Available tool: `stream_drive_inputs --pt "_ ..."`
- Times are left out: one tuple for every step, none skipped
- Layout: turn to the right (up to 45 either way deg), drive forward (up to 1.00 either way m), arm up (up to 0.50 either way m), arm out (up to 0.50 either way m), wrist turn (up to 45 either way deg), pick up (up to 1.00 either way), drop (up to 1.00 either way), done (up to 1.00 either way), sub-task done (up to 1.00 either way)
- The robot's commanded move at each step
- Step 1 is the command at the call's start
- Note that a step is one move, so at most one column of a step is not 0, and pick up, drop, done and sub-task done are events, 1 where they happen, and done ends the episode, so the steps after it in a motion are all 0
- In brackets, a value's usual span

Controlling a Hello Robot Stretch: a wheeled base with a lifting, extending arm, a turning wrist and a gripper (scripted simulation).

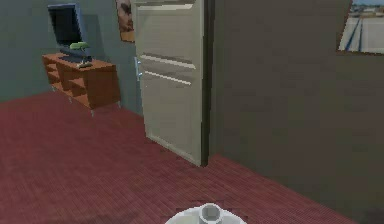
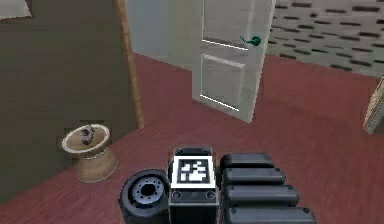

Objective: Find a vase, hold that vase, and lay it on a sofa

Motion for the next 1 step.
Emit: stream_drive_inputs --pt "9.0 0.0 0.0 0.0 0.0 0.0 0.0 0.0 0.0"
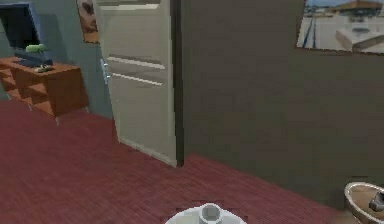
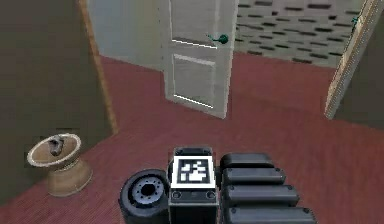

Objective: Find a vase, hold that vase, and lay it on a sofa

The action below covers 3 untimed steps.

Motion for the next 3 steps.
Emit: stream_drive_inputs --pt "0.0 0.1 0.0 0.0 0.0 0.0 0.0 0.0 0.0" --pt "-42.0 0.0 0.0 0.0 0.0 0.0 0.0 0.0 0.0" --pt "0.0 1.0 0.0 0.0 0.0 0.0 0.0 0.0 0.0"
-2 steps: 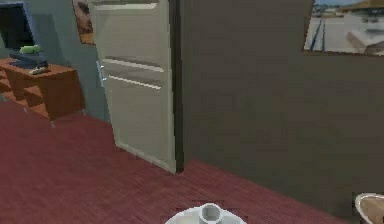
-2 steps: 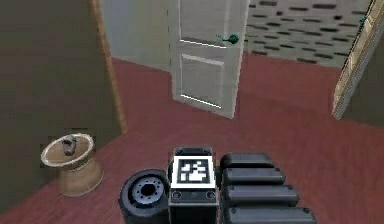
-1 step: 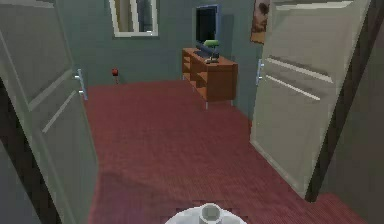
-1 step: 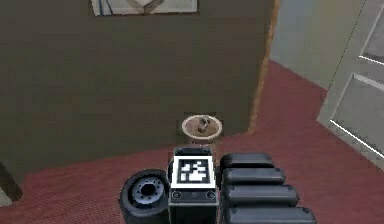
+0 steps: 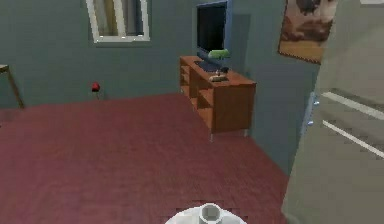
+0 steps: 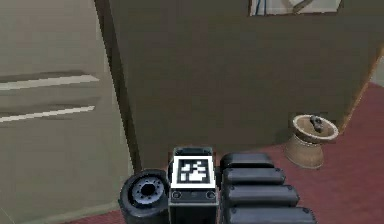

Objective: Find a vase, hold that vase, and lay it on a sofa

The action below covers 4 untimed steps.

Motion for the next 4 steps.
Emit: stream_drive_inputs --pt "-3.0 0.0 0.0 0.0 0.0 0.0 0.0 0.0 0.0" --pt "0.0 0.6 0.0 0.0 0.0 0.0 0.0 0.0 0.0" --pt "-12.0 0.0 0.0 0.0 0.0 0.0 0.0 0.0 0.0" --pt "0.0 0.6 0.0 0.0 0.0 0.0 0.0 0.0 0.0"
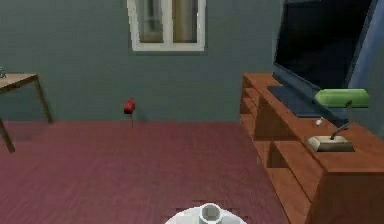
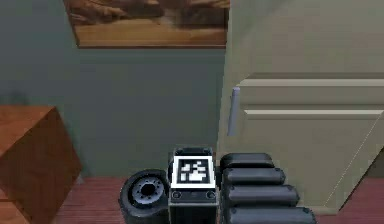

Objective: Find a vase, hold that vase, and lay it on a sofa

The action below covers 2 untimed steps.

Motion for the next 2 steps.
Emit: stream_drive_inputs --pt "-45.0 0.0 0.0 0.0 0.0 0.0 0.0 0.0 0.0" --pt "-9.0 0.0 0.0 0.0 0.0 0.0 0.0 0.0 0.0"
